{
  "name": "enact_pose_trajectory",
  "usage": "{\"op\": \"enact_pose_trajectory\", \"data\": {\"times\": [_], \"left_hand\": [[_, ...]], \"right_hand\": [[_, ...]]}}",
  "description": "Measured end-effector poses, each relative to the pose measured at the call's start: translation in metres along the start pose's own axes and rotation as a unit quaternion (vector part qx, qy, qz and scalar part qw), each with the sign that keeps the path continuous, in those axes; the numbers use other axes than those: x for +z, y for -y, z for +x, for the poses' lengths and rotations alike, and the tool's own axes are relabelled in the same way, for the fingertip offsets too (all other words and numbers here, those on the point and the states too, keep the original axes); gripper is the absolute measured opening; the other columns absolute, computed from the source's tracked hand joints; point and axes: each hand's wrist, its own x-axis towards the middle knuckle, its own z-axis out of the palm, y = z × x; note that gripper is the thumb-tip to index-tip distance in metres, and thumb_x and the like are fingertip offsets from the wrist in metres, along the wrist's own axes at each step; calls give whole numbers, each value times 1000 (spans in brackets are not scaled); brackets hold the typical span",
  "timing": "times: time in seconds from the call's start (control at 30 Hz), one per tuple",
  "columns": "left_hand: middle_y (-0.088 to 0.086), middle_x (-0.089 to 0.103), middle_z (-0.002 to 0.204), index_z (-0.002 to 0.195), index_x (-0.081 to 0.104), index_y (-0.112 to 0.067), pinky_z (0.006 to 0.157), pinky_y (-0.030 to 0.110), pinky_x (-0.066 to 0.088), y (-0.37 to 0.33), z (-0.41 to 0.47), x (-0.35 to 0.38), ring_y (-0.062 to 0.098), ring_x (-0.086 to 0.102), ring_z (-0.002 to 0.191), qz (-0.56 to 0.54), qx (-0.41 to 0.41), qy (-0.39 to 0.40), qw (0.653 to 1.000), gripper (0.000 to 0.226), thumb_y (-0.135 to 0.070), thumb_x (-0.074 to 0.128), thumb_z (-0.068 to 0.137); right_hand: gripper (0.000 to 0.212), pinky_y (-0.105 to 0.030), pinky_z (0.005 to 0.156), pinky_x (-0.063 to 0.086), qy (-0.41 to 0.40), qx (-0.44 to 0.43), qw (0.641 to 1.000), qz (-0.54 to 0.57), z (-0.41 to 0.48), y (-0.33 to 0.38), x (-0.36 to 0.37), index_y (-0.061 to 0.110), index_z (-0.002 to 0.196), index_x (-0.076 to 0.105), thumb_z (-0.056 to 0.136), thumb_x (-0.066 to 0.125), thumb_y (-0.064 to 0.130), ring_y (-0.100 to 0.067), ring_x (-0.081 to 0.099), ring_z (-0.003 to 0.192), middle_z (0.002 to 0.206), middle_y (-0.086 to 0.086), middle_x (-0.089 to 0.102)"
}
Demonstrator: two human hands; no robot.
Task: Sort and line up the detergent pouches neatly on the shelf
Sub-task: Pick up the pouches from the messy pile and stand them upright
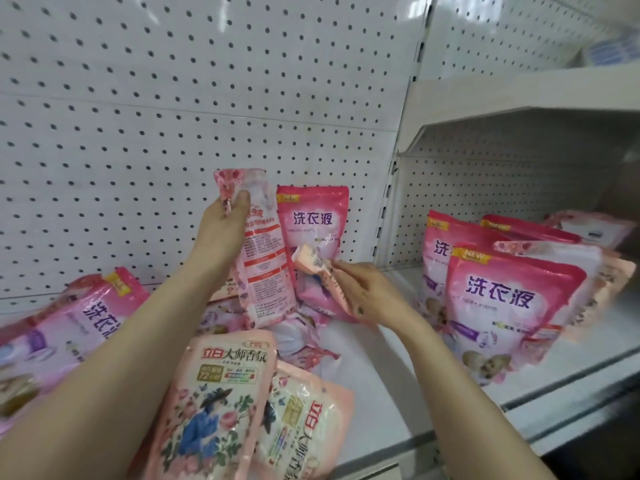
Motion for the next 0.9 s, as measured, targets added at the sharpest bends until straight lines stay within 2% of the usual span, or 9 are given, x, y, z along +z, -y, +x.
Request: {"op": "enact_pose_trajectory", "data": {"times": [0.1, 0.17, 0.23, 0.33, 0.4, 0.47, 0.53, 0.6, 0.9], "left_hand": [[-1, 74, 99, 124, 58, -15, 68, 29, 55, 0, -3, -2, 16, 73, 85, -4, 5, 0, 1000, 44, -47, 42, 99], [-3, 74, 97, 123, 59, -16, 70, 30, 55, 0, -5, -2, 15, 72, 85, -7, 9, -2, 1000, 42, -46, 42, 100], [-7, 74, 92, 119, 59, -18, 65, 26, 55, 0, -8, -4, 11, 73, 80, -11, 9, -8, 1000, 38, -45, 43, 100], [-17, 74, 74, 97, 59, -29, 48, 14, 49, 1, -9, -5, 1, 71, 67, -7, 12, -15, 1000, 24, -45, 42, 100], [-21, 72, 72, 89, 57, -31, 50, 16, 48, 0, -11, -5, 1, 71, 65, -3, 17, -12, 1000, 23, -46, 42, 100], [-19, 73, 75, 89, 59, -31, 59, 23, 51, 0, -13, -6, 3, 72, 68, 0, 23, -4, 1000, 25, -46, 43, 99], [-16, 75, 81, 93, 62, -30, 66, 28, 52, 1, -15, -7, 6, 73, 74, 6, 34, 11, 999, 26, -48, 44, 98], [-15, 75, 85, 96, 62, -30, 67, 28, 53, 1, -17, -8, 7, 73, 77, -2, 42, 21, 999, 25, -48, 45, 98], [-7, 77, 90, 110, 63, -18, 79, 36, 56, -6, -26, -6, 12, 74, 83, -47, 28, 41, 998, 40, -51, 44, 97]], "right_hand": [[63, -40, 102, 45, -2, 136, 983, -121, -5, -20, 8, 25, 146, 37, 93, 50, 58, -34, 54, 120, 135, -15, 50], [71, -45, 98, 49, -2, 192, 977, -88, -10, -20, 13, 16, 141, 37, 89, 56, 61, -35, 56, 120, 136, -15, 55], [65, -41, 90, 53, -71, 190, 979, -22, -12, -16, 10, 13, 136, 41, 87, 70, 43, -31, 63, 112, 129, -11, 64], [78, -39, 87, 55, -211, 138, 967, 29, -17, 1, -5, 21, 146, 33, 82, 77, 11, -26, 67, 106, 122, -6, 68], [76, -40, 84, 56, -276, 95, 955, 46, -19, 21, -24, 24, 144, 38, 81, 76, 7, -24, 68, 97, 107, -1, 69], [51, -38, 76, 56, -294, 44, 951, 87, -23, 40, -47, 23, 125, 60, 79, 78, 10, -15, 68, 81, 89, 8, 69], [19, -30, 62, 55, -290, 9, 952, 97, -29, 55, -67, 28, 89, 74, 77, 80, 15, -3, 64, 64, 72, 14, 71], [11, -21, 52, 49, -268, -10, 959, 89, -37, 66, -82, 29, 74, 74, 76, 80, 21, -2, 64, 57, 66, 14, 72], [8, -30, 66, 54, -67, 28, 994, -84, -59, 74, -71, 23, 81, 76, 78, 80, 29, -11, 70, 75, 75, 6, 74]]}}
